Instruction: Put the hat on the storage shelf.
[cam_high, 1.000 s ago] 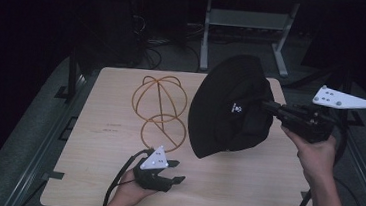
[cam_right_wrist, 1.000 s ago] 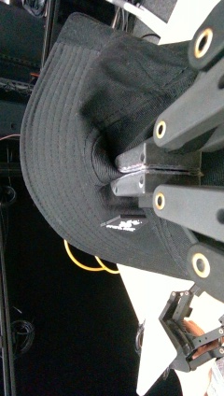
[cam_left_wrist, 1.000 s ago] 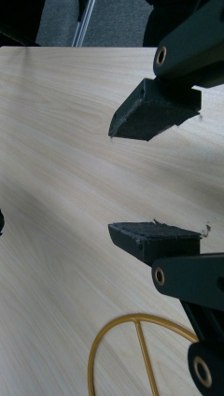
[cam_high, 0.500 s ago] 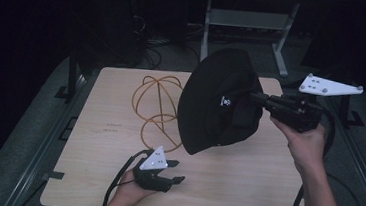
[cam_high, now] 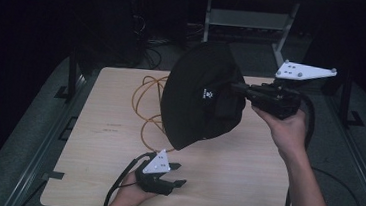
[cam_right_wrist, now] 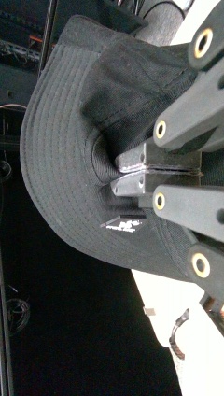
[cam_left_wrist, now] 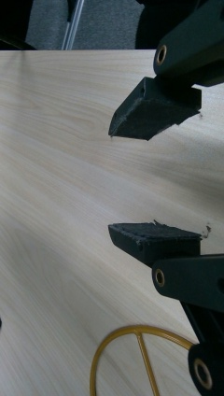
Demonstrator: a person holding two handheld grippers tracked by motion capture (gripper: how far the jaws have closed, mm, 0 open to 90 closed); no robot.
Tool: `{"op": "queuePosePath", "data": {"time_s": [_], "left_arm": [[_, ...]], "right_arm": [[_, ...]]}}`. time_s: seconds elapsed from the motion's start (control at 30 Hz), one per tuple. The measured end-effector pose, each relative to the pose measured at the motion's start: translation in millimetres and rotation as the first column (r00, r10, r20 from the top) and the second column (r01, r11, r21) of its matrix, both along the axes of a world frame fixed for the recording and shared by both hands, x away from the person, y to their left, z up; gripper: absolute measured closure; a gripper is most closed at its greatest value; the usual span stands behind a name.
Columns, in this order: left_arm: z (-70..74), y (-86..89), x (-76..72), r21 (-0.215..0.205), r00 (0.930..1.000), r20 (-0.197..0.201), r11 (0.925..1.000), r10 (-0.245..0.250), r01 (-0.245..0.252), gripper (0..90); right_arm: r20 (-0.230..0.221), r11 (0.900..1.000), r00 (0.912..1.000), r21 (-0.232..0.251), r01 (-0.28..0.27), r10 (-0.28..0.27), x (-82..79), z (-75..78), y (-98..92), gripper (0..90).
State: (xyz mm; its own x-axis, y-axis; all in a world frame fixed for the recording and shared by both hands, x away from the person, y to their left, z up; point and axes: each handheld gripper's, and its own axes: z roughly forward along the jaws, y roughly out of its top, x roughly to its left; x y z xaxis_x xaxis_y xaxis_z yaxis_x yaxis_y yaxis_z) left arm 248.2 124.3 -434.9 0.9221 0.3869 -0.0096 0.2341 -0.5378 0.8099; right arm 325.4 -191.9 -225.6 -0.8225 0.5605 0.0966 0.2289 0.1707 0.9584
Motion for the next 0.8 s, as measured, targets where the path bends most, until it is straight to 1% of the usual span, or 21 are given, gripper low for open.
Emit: {"op": "queuePosePath", "data": {"time_s": [0.03, 0.07, 0.1, 0.2, 0.3, 0.33, 0.47, 0.63, 0.8], "left_arm": [[0.0, -0.1, 0.0, 0.003, 1.0000, 0.001, 1.0000, -0.001, 0.001, 45.1], [-0.3, -0.5, -0.7, -0.003, 0.9999, -0.011, 1.0000, 0.000, 0.000, 44.9], [-0.4, -0.5, -0.8, -0.002, 0.9999, -0.011, 1.0000, -0.002, 0.002, 44.8], [-0.2, -0.3, -0.4, 0.015, 0.9999, -0.002, 0.9998, -0.012, 0.012, 44.8], [-0.2, -0.3, -0.6, 0.013, 0.9999, -0.003, 0.9998, -0.013, 0.013, 44.7], [-0.3, -0.3, -0.7, 0.013, 0.9999, -0.005, 0.9999, -0.012, 0.012, 44.7], [-1.0, -1.0, -0.7, 0.029, 0.9997, 0.008, 0.9993, -0.023, 0.022, 44.7], [-1.6, -2.6, -1.6, 0.036, 0.9996, 0.006, 0.9990, -0.027, 0.027, 44.5], [-1.4, -2.6, -1.5, 0.042, 0.9994, 0.015, 0.9987, -0.030, 0.029, 44.4]], "right_arm": [[-0.001, 1.000, 1.0000, 0.000, -0.003, 0.003, 1.2, 0.5, 2.4, 89.0], [-0.003, 1.000, 1.0000, 0.000, -0.005, 0.005, 2.2, 1.0, 4.6, 89.1], [-0.005, 1.000, 0.9999, 0.003, -0.010, 0.010, 3.7, 1.5, 7.4, 89.1], [-0.005, 1.000, 0.9998, -0.002, -0.020, 0.020, 7.1, 2.9, 13.9, 89.1], [-0.008, 0.999, 0.9993, -0.002, -0.036, 0.036, 10.8, 6.5, 23.1, 89.1], [-0.008, 0.999, 0.9993, -0.002, -0.036, 0.036, 10.8, 6.5, 23.1, 89.1], [-0.017, 0.999, 0.9988, -0.001, -0.045, 0.045, 15.2, 9.4, 30.6, 89.1], [-0.016, 0.998, 0.9982, -0.002, -0.058, 0.058, 19.7, 14.1, 42.3, 89.0], [-0.022, 0.997, 0.9971, -0.004, -0.072, 0.072, 24.4, 16.0, 52.5, 89.0]]}}
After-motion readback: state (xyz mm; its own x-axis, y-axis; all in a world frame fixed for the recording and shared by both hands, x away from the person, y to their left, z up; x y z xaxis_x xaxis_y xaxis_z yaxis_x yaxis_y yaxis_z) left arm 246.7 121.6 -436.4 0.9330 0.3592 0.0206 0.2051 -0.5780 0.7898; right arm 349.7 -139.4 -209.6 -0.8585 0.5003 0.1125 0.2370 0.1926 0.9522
